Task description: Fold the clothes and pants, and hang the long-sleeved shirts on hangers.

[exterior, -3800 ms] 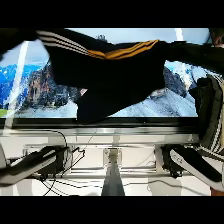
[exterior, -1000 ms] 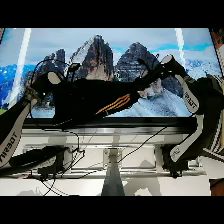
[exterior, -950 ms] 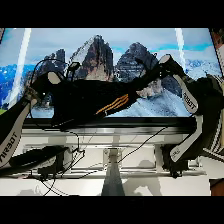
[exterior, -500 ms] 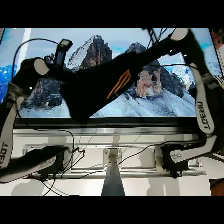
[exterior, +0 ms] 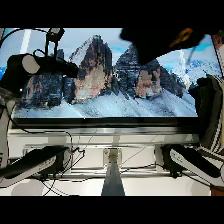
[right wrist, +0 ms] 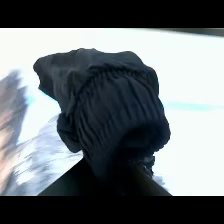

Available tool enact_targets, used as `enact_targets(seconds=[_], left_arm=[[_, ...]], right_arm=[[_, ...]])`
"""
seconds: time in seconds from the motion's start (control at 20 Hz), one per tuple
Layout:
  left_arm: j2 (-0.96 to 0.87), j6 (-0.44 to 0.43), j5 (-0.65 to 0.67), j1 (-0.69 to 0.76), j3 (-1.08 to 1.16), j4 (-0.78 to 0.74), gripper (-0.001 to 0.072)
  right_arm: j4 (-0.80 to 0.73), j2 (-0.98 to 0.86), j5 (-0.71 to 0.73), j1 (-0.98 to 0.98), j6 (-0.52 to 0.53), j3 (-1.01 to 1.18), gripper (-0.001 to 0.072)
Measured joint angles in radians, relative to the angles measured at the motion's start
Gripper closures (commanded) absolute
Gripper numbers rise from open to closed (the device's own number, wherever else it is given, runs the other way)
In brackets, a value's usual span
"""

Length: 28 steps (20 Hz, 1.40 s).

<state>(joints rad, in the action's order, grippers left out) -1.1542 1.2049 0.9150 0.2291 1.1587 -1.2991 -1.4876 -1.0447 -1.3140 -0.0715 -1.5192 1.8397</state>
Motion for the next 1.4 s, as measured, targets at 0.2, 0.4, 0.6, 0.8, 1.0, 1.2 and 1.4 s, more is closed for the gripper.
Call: enact_targets(seconds=[0.2,0.4,0.6,0.8,1.0,1.2,1.4], left_arm=[[0.001,0.000,-0.002,0.000,0.001,-0.002,0.0371],[0.002,0.000,-0.002,0.000,0.001,-0.002,0.0371],[0.002,0.000,-0.003,0.000,0.001,-0.002,0.0371],[0.002,0.000,-0.003,0.000,0.000,-0.002,0.0371],[0.002,0.000,-0.003,0.000,0.001,-0.002,0.0371],[0.002,0.000,-0.003,0.000,0.001,-0.002,0.0371],[0.002,0.000,-0.003,0.000,0.001,-0.002,0.0371]], right_arm=[[-0.218,0.141,-0.115,-0.205,-0.156,0.005,0.0671],[-0.397,0.208,-0.274,-0.458,-0.211,0.005,0.0671],[-0.482,0.228,-0.374,-0.675,-0.232,0.005,0.0670],[-0.512,0.232,-0.419,-0.778,-0.244,0.005,0.0163],[-0.522,0.224,-0.399,-0.808,-0.272,0.005,0.0008],[-0.484,0.201,-0.364,-0.816,-0.282,0.001,0.0086],[-0.369,0.164,-0.359,-0.818,-0.285,-0.032,0.0676]])
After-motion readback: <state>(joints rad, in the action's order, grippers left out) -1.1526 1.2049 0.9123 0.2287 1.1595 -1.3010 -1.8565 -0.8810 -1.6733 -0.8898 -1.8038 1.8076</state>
